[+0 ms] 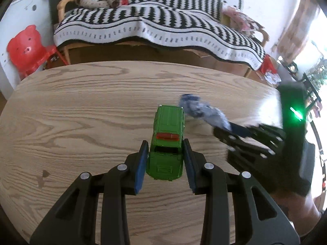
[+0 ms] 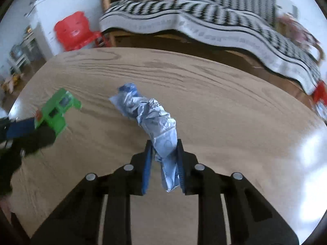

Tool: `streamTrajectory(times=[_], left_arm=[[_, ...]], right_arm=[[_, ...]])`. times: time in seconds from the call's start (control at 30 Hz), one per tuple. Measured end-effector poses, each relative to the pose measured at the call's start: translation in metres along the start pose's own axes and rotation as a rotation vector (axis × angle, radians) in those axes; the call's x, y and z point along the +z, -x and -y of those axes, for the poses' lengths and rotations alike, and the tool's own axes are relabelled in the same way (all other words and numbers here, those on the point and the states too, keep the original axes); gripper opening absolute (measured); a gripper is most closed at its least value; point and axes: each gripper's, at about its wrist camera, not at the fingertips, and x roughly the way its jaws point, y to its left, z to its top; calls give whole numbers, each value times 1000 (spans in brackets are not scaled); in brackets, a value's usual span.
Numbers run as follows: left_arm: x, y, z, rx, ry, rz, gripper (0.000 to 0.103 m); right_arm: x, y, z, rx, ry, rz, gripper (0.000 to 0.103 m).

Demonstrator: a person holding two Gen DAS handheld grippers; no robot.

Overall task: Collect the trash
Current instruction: 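Grasp the green toy car with the left tool while the right tool grasps the blue-white wrapper, then carry the toy car and wrapper to the black bin and open both tools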

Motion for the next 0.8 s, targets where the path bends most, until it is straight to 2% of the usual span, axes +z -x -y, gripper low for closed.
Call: streamTrajectory(times=[0.13,0.33,0.47,0.63,0.8], left_arm=[[-8,9,32,-23,-47,16,33],[-33,20,115,-128,-157,8,33],[-66,31,192,-232,-276,4,33],[-122,43,286,-353,-465,2,33],[-171,39,346,-435,-564,-47,33]], right_arm=[[-49,51,44,-98,-112,26,23],[-148,140,122,-214,-307,70,23],[-215,188,169,-288,-440,66,23],[-294,251,216,-352,-593,113,23],[-364,303,252,-391,-726,159,23]])
